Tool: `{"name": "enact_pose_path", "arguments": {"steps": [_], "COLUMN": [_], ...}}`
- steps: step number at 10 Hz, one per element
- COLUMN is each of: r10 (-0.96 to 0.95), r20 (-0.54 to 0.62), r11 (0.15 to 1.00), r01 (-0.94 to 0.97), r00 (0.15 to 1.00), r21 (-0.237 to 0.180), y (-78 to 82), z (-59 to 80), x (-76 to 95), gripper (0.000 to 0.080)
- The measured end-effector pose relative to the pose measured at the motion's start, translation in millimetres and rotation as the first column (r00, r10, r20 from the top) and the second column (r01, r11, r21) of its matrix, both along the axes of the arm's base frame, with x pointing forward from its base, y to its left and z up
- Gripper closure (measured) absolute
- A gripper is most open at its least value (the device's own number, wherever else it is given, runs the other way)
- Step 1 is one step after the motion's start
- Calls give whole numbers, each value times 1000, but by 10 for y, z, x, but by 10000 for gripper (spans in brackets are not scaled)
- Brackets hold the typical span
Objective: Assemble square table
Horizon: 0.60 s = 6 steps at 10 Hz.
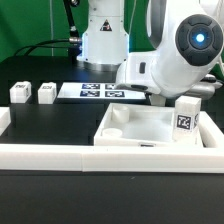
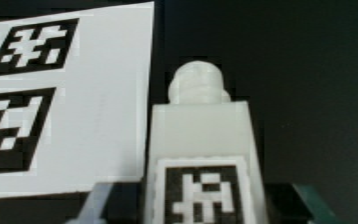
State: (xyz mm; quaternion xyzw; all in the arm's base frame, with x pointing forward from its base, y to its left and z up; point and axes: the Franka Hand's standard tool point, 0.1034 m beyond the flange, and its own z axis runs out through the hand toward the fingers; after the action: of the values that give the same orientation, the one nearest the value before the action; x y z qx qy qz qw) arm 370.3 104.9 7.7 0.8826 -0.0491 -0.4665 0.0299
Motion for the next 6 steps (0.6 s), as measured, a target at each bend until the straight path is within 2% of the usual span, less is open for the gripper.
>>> {"name": "enact_pose_path", "arguments": {"steps": [1, 2, 3, 4, 5, 6], "r10": [-1, 22, 33, 26, 28, 33], "r20": [0, -8, 37, 111, 137, 161], "r11": [1000, 999, 998, 998, 997, 996], "r01": [1, -21, -34, -33, -38, -46], "r00": [1000, 1000, 999, 993, 990, 986], "r21": [0, 24, 48, 59, 74, 80], "y": [-3, -68, -239, -383, -550, -723], "z": [1, 72, 356, 641, 837, 946], "x": [1, 48, 306, 446, 453, 518], "gripper": [513, 513, 512, 512, 512, 512]}}
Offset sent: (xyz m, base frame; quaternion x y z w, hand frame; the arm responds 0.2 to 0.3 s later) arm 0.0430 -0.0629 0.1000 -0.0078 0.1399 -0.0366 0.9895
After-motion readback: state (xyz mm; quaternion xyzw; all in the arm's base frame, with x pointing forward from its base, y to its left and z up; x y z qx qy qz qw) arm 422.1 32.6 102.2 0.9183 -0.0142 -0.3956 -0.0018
